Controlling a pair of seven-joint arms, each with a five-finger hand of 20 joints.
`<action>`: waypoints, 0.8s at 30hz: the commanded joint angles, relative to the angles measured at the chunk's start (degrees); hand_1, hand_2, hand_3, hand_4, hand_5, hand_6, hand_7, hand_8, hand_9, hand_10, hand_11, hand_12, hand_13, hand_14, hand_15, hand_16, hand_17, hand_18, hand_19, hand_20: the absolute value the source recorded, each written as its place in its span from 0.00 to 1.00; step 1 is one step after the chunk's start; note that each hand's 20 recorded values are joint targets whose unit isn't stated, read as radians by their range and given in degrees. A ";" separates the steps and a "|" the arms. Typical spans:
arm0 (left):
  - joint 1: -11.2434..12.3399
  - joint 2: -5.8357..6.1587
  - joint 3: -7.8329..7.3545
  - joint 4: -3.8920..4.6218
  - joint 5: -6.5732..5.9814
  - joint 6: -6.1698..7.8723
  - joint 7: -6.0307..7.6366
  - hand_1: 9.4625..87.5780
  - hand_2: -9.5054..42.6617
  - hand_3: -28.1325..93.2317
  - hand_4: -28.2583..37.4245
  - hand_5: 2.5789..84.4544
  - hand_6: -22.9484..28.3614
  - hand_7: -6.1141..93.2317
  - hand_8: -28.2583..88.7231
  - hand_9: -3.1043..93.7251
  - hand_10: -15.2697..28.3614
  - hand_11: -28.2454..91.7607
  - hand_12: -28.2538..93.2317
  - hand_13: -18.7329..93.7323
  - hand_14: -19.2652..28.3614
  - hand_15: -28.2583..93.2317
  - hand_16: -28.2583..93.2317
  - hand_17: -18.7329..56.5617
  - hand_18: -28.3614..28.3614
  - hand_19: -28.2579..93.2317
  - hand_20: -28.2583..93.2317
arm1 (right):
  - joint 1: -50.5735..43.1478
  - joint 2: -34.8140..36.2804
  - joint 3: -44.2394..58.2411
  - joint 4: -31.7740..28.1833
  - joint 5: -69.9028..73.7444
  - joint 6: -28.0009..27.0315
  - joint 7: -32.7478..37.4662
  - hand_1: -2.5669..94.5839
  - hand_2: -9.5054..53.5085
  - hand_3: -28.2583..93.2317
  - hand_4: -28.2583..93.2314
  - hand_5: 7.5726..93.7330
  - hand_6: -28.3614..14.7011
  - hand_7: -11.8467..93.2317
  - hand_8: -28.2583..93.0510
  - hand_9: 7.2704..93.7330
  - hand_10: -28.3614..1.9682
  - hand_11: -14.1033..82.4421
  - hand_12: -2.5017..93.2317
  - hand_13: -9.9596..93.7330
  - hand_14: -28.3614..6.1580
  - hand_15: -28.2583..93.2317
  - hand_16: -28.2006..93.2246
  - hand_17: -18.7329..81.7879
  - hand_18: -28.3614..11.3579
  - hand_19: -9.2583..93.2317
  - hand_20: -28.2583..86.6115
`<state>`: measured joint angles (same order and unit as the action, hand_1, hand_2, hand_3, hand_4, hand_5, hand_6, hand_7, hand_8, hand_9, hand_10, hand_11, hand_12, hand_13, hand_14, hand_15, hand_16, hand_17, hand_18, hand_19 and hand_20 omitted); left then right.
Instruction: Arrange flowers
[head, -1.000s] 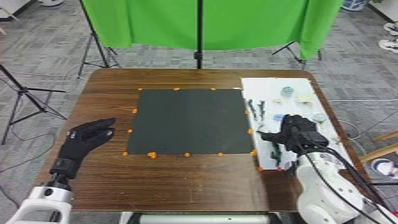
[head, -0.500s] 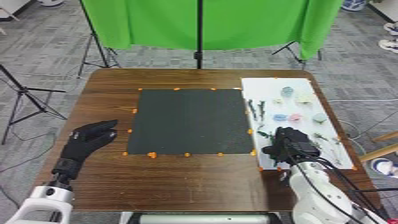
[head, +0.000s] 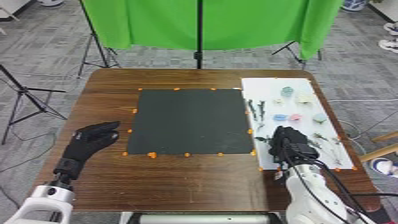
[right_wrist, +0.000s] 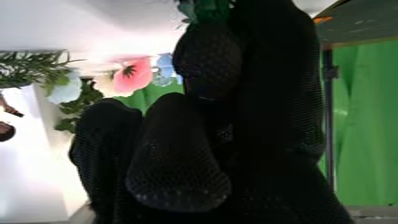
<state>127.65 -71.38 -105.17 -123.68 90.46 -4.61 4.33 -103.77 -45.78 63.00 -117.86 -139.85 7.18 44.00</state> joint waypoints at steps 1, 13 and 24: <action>0.41 -0.24 -0.53 -0.27 0.48 -0.84 -1.01 0.32 0.19 0.74 0.17 0.56 0.55 0.19 0.19 0.53 0.69 0.40 0.33 0.52 0.82 0.42 0.23 0.34 0.76 0.39 0.38 | -2.65 -0.51 3.74 -1.26 4.91 6.00 -1.18 1.00 0.00 0.00 0.62 0.83 0.57 0.38 0.44 0.94 0.59 0.51 0.54 1.00 0.86 0.78 0.57 0.91 0.46 1.00 0.73; 1.65 5.13 -2.19 2.66 -10.21 7.22 2.89 0.31 0.21 0.74 0.16 0.56 0.55 0.18 0.19 0.53 0.69 0.41 0.32 0.52 0.82 0.42 0.23 0.34 0.77 0.39 0.39 | 8.65 -1.99 6.14 -6.94 24.90 18.79 -6.42 0.99 0.00 0.00 0.65 0.83 0.56 0.40 0.43 0.93 0.59 0.53 0.53 1.00 0.86 0.78 0.54 0.92 0.47 1.00 0.73; 1.36 12.41 -1.85 9.45 -29.26 23.45 13.23 0.20 0.48 0.78 0.01 0.58 0.55 0.18 0.18 0.54 0.69 0.41 0.31 0.50 0.77 0.38 0.22 0.36 0.74 0.38 0.38 | 28.49 -12.00 -13.46 1.75 42.66 19.68 -12.24 0.99 0.00 0.00 0.66 0.83 0.56 0.41 0.42 0.94 0.58 0.54 0.52 1.00 0.86 0.79 0.53 0.92 0.48 1.00 0.72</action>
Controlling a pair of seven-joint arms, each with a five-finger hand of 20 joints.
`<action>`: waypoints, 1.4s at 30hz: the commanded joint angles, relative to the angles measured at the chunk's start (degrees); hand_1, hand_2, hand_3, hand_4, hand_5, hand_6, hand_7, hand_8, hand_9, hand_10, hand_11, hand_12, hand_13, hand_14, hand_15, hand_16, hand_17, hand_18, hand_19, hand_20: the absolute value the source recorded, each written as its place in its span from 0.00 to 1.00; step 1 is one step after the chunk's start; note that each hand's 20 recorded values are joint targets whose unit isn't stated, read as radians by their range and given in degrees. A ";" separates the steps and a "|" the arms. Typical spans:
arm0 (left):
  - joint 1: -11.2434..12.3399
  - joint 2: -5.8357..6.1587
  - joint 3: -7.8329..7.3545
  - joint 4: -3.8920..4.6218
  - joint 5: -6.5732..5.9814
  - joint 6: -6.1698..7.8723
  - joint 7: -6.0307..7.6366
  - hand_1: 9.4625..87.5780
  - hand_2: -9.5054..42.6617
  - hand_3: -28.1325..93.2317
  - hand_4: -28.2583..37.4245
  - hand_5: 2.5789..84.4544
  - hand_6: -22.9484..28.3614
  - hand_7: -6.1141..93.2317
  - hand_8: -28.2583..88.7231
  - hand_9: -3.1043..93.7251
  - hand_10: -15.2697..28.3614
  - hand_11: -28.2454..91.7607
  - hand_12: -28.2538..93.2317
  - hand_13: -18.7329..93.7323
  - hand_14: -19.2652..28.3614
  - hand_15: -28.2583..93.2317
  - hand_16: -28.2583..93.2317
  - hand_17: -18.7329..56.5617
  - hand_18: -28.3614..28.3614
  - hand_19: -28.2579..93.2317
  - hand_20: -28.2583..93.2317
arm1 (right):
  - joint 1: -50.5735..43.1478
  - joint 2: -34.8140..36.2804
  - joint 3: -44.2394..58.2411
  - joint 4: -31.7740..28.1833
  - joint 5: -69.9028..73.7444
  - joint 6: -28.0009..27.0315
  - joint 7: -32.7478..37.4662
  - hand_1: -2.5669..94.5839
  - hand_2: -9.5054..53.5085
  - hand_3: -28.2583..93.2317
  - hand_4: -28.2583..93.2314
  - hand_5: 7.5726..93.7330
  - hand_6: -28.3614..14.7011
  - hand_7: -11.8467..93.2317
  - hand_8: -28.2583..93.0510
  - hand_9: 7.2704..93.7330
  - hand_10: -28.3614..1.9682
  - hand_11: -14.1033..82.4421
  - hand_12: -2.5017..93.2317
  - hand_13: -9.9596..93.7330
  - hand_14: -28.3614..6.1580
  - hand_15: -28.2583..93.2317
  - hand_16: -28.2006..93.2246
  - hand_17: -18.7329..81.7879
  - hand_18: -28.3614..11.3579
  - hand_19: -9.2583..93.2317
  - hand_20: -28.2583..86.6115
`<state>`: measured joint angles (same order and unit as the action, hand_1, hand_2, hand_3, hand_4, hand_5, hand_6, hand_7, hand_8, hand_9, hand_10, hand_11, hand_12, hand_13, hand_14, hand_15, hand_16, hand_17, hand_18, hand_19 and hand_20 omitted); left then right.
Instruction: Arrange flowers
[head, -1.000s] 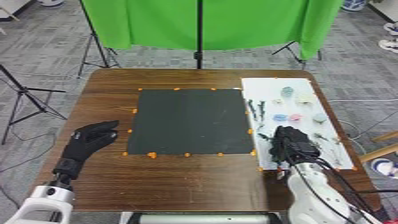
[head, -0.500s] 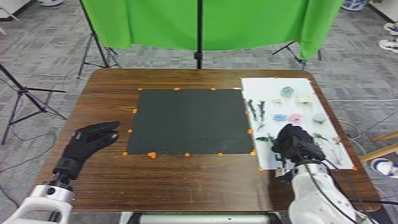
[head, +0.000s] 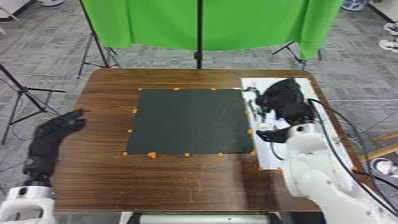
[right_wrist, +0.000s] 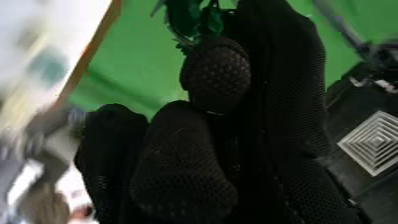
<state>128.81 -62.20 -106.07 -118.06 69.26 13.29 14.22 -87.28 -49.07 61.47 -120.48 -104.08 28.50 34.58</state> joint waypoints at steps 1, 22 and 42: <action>0.11 3.40 -0.94 4.18 -8.74 5.85 3.83 0.20 0.51 0.77 0.00 0.58 0.55 0.18 0.18 0.54 0.69 0.41 0.31 0.50 0.77 0.38 0.22 0.37 0.73 0.38 0.38 | 13.93 -9.67 -14.14 5.65 7.89 -0.92 -3.27 0.99 0.00 0.00 0.66 0.83 0.56 0.42 0.42 0.94 0.58 0.54 0.52 1.00 0.86 0.79 0.53 0.92 0.48 1.00 0.71; 0.42 3.96 0.94 3.93 -10.97 7.08 3.56 0.18 0.61 0.77 0.00 0.57 0.56 0.16 0.18 0.54 0.70 0.40 0.30 0.50 0.75 0.35 0.22 0.38 0.70 0.35 0.37 | 28.28 -19.55 -37.98 17.47 19.44 2.87 -0.31 0.99 0.00 0.00 0.65 0.82 0.54 0.44 0.40 0.94 0.58 0.52 0.49 1.00 0.85 0.75 0.50 0.93 0.54 0.97 0.64; -0.96 3.45 4.26 3.99 -9.81 4.00 1.16 0.18 0.59 0.77 0.00 0.56 0.56 0.16 0.18 0.54 0.70 0.40 0.30 0.50 0.76 0.36 0.21 0.37 0.72 0.36 0.37 | 25.66 -23.71 -37.84 23.19 29.18 15.48 0.14 1.00 0.00 0.00 0.61 0.81 0.52 0.47 0.34 1.00 0.56 0.32 0.42 1.00 0.77 0.62 0.38 0.96 0.58 0.79 0.59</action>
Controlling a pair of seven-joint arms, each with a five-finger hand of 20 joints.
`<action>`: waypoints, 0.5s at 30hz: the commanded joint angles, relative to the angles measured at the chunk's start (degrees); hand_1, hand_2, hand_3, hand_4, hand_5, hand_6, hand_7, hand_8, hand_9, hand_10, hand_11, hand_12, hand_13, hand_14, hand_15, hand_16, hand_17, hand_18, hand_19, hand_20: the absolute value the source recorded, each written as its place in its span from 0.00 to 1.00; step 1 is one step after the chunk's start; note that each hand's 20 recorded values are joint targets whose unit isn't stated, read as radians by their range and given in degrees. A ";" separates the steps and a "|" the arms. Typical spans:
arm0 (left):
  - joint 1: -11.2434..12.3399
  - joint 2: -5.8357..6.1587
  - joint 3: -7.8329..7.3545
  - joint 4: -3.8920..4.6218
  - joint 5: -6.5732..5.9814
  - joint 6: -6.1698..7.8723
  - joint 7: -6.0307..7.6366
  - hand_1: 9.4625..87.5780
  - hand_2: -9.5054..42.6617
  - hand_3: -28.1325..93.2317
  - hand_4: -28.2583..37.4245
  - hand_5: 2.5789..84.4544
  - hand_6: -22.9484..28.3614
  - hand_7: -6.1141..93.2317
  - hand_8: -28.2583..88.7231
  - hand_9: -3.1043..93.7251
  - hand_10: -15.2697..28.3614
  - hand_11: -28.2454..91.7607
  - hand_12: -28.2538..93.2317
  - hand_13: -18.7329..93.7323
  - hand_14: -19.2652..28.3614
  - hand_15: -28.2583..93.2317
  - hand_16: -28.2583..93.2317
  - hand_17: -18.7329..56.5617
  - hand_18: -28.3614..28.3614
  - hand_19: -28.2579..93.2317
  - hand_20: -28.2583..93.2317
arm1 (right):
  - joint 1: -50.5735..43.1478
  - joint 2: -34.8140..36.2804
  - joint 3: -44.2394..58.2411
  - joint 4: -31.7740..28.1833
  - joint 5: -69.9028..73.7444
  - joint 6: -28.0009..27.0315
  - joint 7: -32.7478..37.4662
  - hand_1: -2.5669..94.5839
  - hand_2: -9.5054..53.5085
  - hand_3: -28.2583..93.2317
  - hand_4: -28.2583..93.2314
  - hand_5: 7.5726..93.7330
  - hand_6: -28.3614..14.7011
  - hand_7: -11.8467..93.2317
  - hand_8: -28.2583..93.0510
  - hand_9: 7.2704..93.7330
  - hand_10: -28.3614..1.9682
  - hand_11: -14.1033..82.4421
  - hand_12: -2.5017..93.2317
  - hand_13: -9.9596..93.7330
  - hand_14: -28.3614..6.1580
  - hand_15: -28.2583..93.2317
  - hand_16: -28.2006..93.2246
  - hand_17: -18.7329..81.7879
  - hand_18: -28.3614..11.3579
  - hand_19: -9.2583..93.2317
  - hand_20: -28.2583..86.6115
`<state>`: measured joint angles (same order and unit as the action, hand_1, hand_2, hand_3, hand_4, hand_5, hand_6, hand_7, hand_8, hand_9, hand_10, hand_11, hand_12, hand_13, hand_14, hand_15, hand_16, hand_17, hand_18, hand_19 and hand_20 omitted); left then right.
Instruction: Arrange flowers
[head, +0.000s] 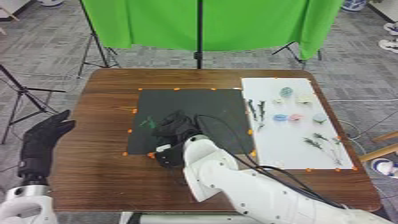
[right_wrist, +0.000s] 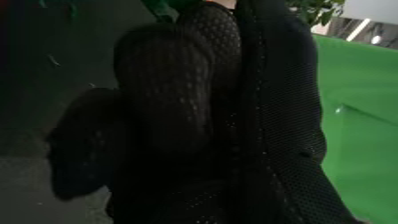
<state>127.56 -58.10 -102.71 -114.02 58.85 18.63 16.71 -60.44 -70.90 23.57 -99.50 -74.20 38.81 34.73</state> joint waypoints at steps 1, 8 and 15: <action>-0.02 -0.51 1.13 0.06 0.60 -1.43 -1.41 0.18 0.59 0.77 0.00 0.56 0.56 0.16 0.18 0.53 0.70 0.40 0.30 0.50 0.76 0.36 0.21 0.37 0.72 0.36 0.37 | -1.16 -1.93 0.00 2.42 -0.51 6.10 -0.15 1.00 0.00 0.00 0.60 0.81 0.52 0.47 0.34 1.00 0.56 0.31 0.41 1.00 0.77 0.62 0.37 0.96 0.58 0.79 0.58; -0.08 -0.70 1.30 -0.05 0.91 -2.03 -2.36 0.18 0.58 0.77 0.00 0.55 0.57 0.16 0.19 0.53 0.71 0.40 0.30 0.50 0.77 0.36 0.21 0.37 0.72 0.37 0.37 | -1.75 -2.99 1.30 3.74 -0.48 6.54 -0.05 0.99 0.01 0.01 0.60 0.80 0.52 0.45 0.33 1.00 0.56 0.28 0.40 1.00 0.75 0.60 0.37 0.95 0.56 0.77 0.56; 0.10 -0.89 1.21 -0.18 1.43 -2.70 -3.29 0.18 0.48 0.77 0.00 0.55 0.57 0.16 0.19 0.53 0.71 0.40 0.31 0.50 0.77 0.37 0.21 0.36 0.73 0.37 0.37 | -2.41 -3.48 2.19 3.55 1.92 6.65 -0.83 0.96 0.02 0.01 0.61 0.80 0.53 0.40 0.34 0.99 0.56 0.26 0.39 1.00 0.74 0.58 0.37 0.94 0.55 0.78 0.54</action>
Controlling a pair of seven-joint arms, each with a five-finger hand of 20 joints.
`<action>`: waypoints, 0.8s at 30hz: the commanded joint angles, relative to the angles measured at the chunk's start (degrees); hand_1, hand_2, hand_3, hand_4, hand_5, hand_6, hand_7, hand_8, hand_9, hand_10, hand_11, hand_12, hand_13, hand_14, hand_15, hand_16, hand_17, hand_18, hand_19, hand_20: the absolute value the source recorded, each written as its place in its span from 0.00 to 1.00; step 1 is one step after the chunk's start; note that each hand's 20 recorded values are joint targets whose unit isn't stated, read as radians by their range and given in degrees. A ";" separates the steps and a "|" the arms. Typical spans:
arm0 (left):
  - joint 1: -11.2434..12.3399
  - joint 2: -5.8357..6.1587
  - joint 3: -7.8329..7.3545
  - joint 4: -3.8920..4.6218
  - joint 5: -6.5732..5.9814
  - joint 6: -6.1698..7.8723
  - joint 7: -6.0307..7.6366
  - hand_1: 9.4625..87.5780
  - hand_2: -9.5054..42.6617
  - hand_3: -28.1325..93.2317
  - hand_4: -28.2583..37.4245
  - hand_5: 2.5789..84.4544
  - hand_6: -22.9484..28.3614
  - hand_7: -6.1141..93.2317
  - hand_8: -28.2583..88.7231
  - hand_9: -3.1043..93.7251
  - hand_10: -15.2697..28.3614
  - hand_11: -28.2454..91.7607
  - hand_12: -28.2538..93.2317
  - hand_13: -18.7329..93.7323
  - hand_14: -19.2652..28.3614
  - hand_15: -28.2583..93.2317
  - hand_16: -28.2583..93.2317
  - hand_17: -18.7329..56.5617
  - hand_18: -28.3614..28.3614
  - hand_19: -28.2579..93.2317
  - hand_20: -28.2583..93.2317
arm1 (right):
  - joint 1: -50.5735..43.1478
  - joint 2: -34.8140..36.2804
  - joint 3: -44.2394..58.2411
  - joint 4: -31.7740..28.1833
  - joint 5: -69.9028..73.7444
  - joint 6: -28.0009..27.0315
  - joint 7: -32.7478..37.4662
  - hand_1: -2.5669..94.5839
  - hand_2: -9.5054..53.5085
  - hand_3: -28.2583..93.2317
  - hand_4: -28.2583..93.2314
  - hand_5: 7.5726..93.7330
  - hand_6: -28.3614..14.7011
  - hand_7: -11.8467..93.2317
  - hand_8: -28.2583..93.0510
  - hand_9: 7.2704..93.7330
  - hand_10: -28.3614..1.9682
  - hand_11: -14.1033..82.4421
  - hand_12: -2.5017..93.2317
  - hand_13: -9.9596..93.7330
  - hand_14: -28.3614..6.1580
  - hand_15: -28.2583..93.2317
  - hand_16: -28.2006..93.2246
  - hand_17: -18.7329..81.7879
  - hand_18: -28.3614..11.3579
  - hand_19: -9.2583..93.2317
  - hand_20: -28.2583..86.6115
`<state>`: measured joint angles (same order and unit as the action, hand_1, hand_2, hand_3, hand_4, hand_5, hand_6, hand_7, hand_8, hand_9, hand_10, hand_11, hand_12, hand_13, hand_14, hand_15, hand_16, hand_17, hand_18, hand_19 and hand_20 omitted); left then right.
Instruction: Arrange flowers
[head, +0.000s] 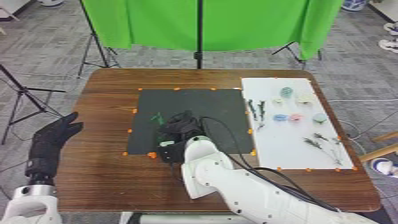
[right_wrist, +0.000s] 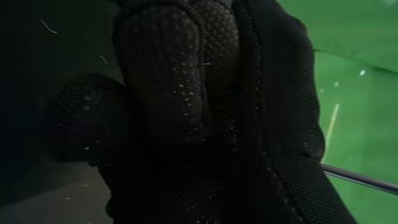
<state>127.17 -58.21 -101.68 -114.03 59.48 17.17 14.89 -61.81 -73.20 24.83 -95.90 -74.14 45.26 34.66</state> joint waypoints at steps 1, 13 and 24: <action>0.44 -0.80 0.18 -0.17 0.86 -1.38 -1.56 0.18 0.47 0.77 0.00 0.55 0.57 0.16 0.19 0.53 0.71 0.40 0.31 0.50 0.77 0.37 0.21 0.36 0.73 0.37 0.37 | -1.10 -1.17 1.08 -0.07 2.60 0.10 -1.17 0.96 0.01 0.01 0.61 0.80 0.53 0.40 0.34 0.99 0.56 0.26 0.39 1.00 0.74 0.58 0.37 0.94 0.55 0.78 0.54; 0.65 -0.97 0.08 -0.34 1.25 -1.79 -2.27 0.19 0.41 0.77 0.00 0.55 0.58 0.15 0.19 0.53 0.71 0.40 0.31 0.50 0.78 0.37 0.21 0.36 0.73 0.37 0.37 | -1.66 -1.45 2.08 -0.40 6.40 -1.21 -2.21 0.95 0.03 0.00 0.61 0.78 0.52 0.36 0.34 0.95 0.52 0.24 0.35 1.00 0.72 0.54 0.38 0.92 0.55 0.76 0.53; 0.58 -0.94 0.08 -0.25 1.32 -2.12 -2.51 0.20 0.39 0.77 0.00 0.54 0.58 0.15 0.19 0.53 0.71 0.40 0.31 0.50 0.78 0.37 0.21 0.36 0.74 0.38 0.37 | -1.96 -0.92 1.94 -0.95 7.09 -1.06 -2.17 0.94 0.04 0.00 0.61 0.77 0.50 0.34 0.33 0.92 0.49 0.24 0.31 1.00 0.71 0.51 0.40 0.92 0.55 0.74 0.53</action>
<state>127.19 -58.48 -101.66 -114.14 60.50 15.70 13.05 -63.18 -73.86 26.87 -95.99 -67.20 44.11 32.76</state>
